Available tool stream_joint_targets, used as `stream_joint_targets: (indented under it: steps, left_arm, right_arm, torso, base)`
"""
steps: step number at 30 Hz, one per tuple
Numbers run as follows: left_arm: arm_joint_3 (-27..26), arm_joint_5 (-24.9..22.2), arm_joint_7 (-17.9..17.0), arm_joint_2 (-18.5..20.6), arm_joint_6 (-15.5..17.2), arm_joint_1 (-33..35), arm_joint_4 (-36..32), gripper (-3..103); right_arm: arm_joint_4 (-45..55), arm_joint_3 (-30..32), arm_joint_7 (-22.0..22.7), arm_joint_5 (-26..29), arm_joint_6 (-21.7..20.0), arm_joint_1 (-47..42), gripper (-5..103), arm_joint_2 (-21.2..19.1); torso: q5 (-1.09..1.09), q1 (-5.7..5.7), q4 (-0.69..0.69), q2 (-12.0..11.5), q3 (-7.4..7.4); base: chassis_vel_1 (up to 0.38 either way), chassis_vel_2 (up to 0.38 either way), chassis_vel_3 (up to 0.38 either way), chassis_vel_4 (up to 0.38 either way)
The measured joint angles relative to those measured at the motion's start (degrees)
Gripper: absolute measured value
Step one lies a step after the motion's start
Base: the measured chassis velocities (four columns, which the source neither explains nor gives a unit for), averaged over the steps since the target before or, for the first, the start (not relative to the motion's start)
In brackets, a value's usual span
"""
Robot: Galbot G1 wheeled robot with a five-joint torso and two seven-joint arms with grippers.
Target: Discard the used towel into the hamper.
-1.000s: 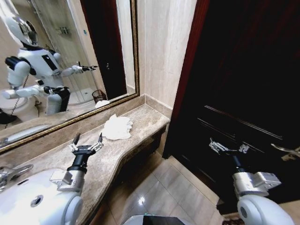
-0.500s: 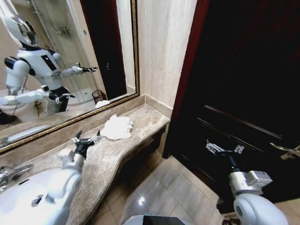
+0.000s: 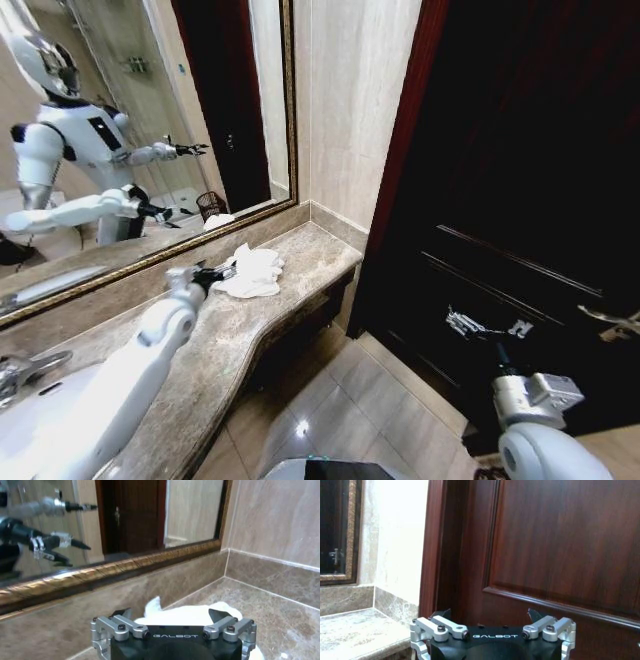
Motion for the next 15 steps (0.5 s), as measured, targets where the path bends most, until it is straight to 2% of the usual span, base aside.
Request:
stream_joint_targets:
  steps: [2,3,4,7,11,15]
  left_arm:
    - [2.18,-1.60,-3.15,-1.41,3.14,-2.56,1.60,100]
    - [3.80,-3.27,-6.30,-2.65,6.12,-4.82,3.02,100]
    - [4.77,-4.18,-8.08,-3.27,7.35,-6.03,4.01,100]
    - [5.99,-5.01,-9.57,-3.97,8.67,-7.50,5.52,100]
    - [9.51,-5.45,-11.97,-5.57,10.47,-11.92,10.69,100]
    - [11.88,-6.13,-12.39,-6.99,11.00,-15.45,15.38,100]
  right_arm:
    - [-0.27,-0.01,-0.03,-0.25,0.25,-0.03,100,0.53]
    - [-0.59,0.13,-0.03,-0.48,0.62,-0.13,100,0.85]
    - [-0.74,0.29,-0.02,-0.55,0.80,-0.17,100,0.92]
    - [-0.89,0.59,0.02,-0.55,0.92,-0.20,100,0.92]
    - [-1.19,1.11,0.20,-0.42,1.03,0.00,100,0.81]
    - [-1.81,1.22,0.24,-0.40,1.61,-0.04,100,1.04]
  torso:
    - [-0.03,0.00,0.00,0.00,0.00]
    - [-0.01,0.00,0.01,0.00,0.00]
    - [0.00,0.00,0.00,0.00,0.00]
    - [0.00,0.00,0.02,0.00,0.00]
    - [0.00,0.00,0.03,0.00,0.00]
    - [0.01,0.00,0.02,0.00,0.00]
  base:
    - [0.000,0.000,0.000,0.000]
    - [0.000,0.000,0.000,0.000]
    - [0.000,0.000,0.000,0.000]
    - [0.000,0.000,0.000,0.000]
    - [0.000,0.000,0.000,0.000]
    - [0.000,0.000,0.000,0.000]
